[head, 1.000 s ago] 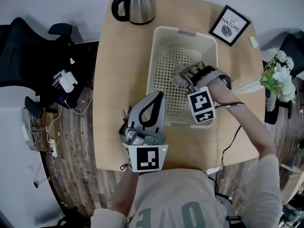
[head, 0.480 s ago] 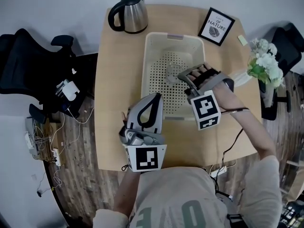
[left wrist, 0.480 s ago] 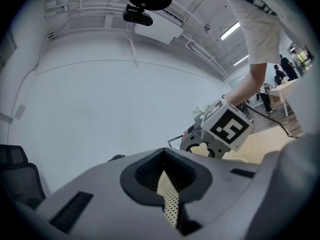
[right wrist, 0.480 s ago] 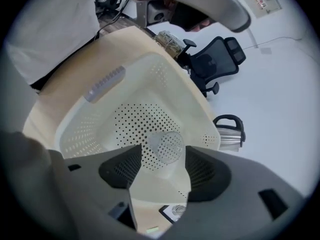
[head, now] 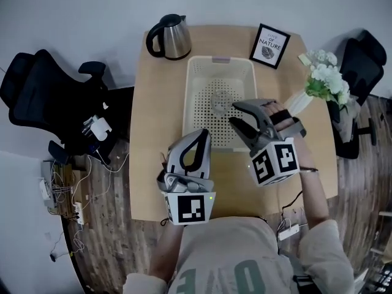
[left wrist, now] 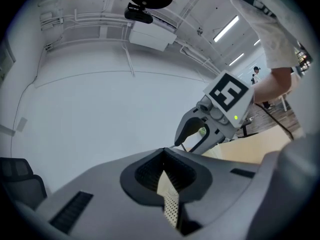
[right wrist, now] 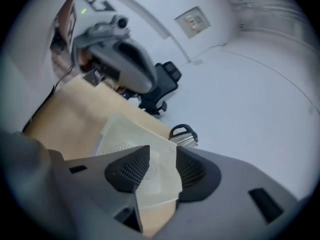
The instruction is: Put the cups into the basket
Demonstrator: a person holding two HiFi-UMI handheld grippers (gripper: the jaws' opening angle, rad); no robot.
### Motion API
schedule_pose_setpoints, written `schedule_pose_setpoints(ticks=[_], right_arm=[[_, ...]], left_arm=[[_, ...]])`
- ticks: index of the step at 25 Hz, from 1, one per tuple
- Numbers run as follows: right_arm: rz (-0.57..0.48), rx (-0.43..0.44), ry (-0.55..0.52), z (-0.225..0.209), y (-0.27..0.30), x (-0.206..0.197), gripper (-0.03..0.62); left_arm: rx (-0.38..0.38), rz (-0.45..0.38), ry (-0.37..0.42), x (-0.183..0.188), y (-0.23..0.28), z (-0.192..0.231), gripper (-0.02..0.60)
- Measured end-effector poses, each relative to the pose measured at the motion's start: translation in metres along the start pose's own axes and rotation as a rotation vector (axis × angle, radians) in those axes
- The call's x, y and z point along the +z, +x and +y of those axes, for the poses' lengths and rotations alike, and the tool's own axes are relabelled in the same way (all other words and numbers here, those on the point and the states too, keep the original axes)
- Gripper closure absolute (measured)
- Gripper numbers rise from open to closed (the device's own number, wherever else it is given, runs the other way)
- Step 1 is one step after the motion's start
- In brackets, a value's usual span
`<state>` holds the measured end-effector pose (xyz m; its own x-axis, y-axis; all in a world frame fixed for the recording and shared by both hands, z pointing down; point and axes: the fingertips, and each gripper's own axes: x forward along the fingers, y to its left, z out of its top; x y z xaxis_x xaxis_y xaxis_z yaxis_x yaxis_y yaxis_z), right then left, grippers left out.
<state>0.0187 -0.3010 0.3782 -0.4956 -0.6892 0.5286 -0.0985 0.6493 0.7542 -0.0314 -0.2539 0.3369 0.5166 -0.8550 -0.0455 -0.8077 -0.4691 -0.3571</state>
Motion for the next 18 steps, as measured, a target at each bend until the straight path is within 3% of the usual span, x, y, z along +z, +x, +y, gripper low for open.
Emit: schedule_pose_setpoints(ticks=[3, 5, 10, 15, 18], right_arm=[[-0.125, -0.060, 0.287, -0.013, -0.033, 0.015, 0.436], [-0.204, -0.114, 0.405, -0.021, -0.055, 0.020, 0.453], [-0.482, -0.327, 0.783, -0.046, -0.110, 0.019, 0.456], [-0.646, -0.297, 1.097, -0.036, -0.133, 0.005, 0.457], [-0.728, -0.281, 1.233, -0.025, -0.139, 0.003, 0.459]], left_arm=[[-0.011, 0.007, 0.037, 0.012, -0.007, -0.003, 0.572], [-0.020, 0.005, 0.058, 0.021, -0.011, -0.005, 0.572], [-0.014, -0.029, 0.044, 0.040, -0.016, -0.009, 0.572], [-0.001, -0.047, -0.015, 0.052, -0.023, -0.017, 0.574], [-0.008, -0.038, -0.023, 0.052, -0.027, -0.023, 0.572]])
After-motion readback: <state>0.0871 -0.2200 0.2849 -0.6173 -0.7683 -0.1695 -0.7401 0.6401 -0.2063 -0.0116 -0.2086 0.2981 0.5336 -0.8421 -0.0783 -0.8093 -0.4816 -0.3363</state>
